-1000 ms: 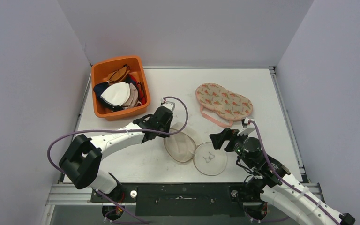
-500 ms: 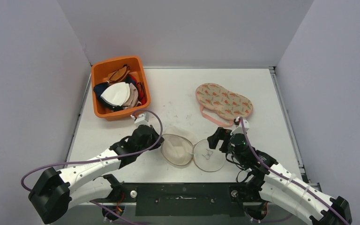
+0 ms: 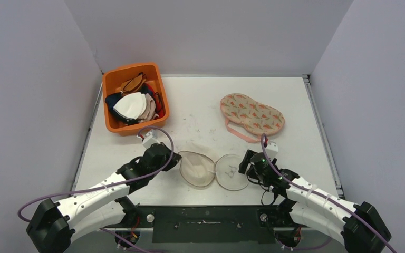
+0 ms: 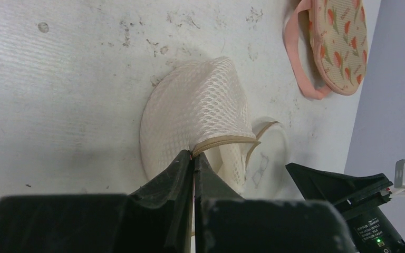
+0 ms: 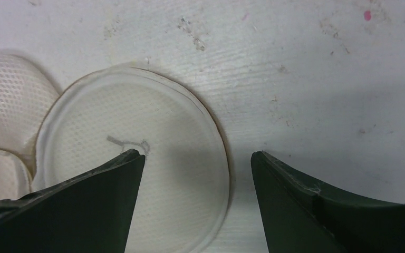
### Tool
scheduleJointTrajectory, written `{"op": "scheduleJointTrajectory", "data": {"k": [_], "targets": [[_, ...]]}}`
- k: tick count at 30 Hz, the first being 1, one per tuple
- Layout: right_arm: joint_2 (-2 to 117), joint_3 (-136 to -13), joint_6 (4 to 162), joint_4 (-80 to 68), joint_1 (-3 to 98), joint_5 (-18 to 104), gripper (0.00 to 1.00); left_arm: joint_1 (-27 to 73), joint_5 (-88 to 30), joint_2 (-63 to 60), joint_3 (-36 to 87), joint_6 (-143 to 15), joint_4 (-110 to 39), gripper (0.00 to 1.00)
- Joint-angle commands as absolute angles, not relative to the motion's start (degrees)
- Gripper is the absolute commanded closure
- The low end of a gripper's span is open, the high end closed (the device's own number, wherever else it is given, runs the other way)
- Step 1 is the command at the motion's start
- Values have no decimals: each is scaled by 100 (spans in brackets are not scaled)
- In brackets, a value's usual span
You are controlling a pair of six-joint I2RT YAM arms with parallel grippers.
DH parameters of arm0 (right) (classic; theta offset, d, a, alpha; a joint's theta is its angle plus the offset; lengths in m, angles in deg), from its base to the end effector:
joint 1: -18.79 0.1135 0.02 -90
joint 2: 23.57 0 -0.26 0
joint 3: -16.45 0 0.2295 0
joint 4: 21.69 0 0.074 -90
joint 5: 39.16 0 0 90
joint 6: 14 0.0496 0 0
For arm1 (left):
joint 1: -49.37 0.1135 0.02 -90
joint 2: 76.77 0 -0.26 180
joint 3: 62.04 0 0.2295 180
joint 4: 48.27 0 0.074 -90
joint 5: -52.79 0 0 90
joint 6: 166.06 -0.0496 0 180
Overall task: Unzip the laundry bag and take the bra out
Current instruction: Adjust the laundry bag at the center of the board.
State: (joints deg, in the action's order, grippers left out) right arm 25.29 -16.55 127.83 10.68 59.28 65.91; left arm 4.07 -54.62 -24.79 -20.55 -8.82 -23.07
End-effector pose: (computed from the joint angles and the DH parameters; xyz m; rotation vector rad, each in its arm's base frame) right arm 0.1231 0.0882 0.1557 0.3605 2.3949 0.4441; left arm 0.1400 -0.1204 0.2058 -0.6056 2.1894 -0.7735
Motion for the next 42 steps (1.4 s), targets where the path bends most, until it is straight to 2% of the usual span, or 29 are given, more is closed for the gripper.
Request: {"op": "scheduleJointTrajectory", "data": {"k": [1, 3, 5, 12, 13, 19, 27, 32, 35, 38, 42], "targets": [[2839, -1585, 13112, 817, 5902, 6741, 25, 390, -5606, -2412, -1832, -676, -1991, 100], [3045, -1561, 13129, 735, 5912, 6719, 28, 393, -5580, -2387, -1867, -664, -2022, 100], [3194, -1505, 13156, 630, 5913, 6689, 37, 391, -5560, -2390, -1911, -663, -2131, 100], [3307, -1524, 13134, 636, 6026, 6767, 92, 386, -5444, -2445, -1952, -886, -2368, 100], [3225, -1620, 13095, 758, 6078, 6862, 94, 385, -5377, -2450, -1962, -963, -2463, 100], [2394, -2691, 12378, 1683, 6488, 7578, 95, 385, -5149, -2330, -1716, -1385, -2483, 100], [2359, -4614, 10905, 2090, 6511, 6843, 95, 393, -5057, -2046, -733, -2151, -1807, 100], [2330, -5906, 10342, 2269, 6519, 6821, 95, 393, -5125, -2190, -15, -2411, -1358, 100], [2387, -6038, 10143, 2249, 6519, 6811, 95, 393, -5066, -2278, -191, -2382, -1639, 100], [2539, -5646, 10144, 2169, 6519, 6720, 95, 393, -4753, -1971, -393, -2285, -1772, 100], [2610, -5575, 9944, 2099, 6528, 6760, 95, 455, -4515, -1610, 103, -2572, -1476, 100]]}}
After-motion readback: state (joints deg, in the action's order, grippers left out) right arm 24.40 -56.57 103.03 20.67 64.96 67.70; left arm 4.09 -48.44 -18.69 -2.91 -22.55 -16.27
